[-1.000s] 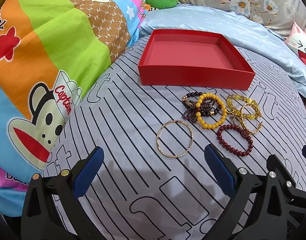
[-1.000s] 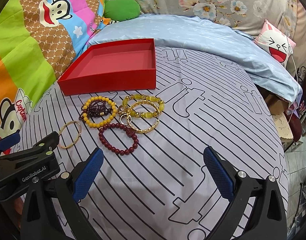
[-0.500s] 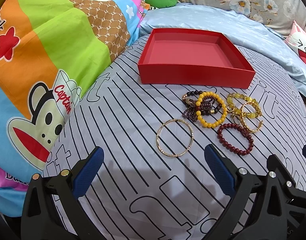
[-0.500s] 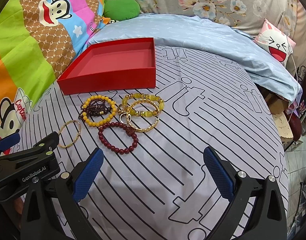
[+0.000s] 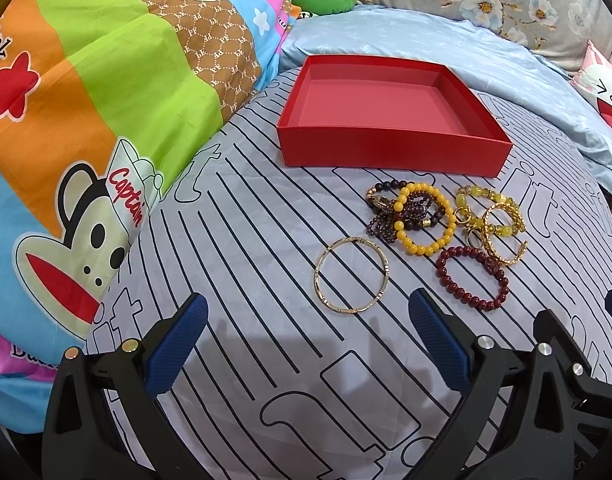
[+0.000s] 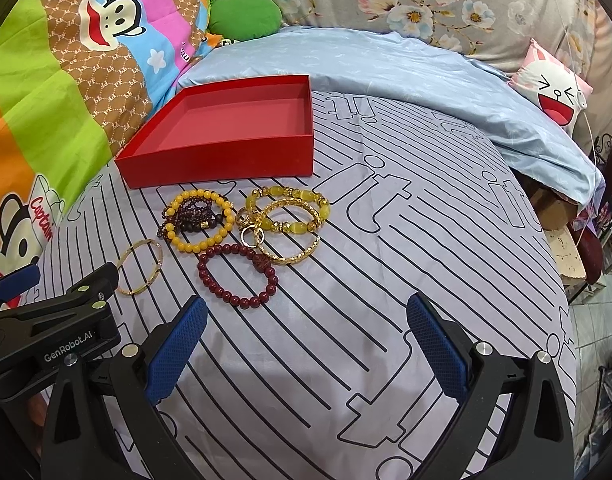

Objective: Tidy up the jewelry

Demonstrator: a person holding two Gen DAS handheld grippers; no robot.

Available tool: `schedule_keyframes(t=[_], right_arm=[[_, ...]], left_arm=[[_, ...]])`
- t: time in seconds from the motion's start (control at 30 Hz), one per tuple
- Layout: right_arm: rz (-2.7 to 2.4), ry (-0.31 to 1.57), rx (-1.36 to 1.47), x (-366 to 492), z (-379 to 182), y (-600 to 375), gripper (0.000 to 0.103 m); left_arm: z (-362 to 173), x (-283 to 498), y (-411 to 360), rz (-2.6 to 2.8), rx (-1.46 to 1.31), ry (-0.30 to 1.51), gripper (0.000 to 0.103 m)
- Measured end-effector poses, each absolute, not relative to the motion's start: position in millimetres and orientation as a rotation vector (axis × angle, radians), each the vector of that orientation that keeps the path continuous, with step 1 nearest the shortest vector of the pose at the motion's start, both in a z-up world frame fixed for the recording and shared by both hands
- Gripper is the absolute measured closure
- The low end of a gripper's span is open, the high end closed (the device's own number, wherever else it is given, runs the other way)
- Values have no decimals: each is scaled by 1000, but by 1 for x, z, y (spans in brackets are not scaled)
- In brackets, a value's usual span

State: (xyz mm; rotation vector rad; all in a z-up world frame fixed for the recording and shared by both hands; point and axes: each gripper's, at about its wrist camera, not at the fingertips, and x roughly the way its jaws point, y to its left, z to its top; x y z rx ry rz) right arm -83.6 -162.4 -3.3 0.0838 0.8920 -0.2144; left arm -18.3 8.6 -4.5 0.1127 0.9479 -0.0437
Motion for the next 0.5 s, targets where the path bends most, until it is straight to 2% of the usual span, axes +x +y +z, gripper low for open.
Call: schedule_keyframes(t=[0.5], right_arm=[[-215,893,82,-83,-3,-162,6]], left_arm=[[-5,-18,8,-42,111,951,7]])
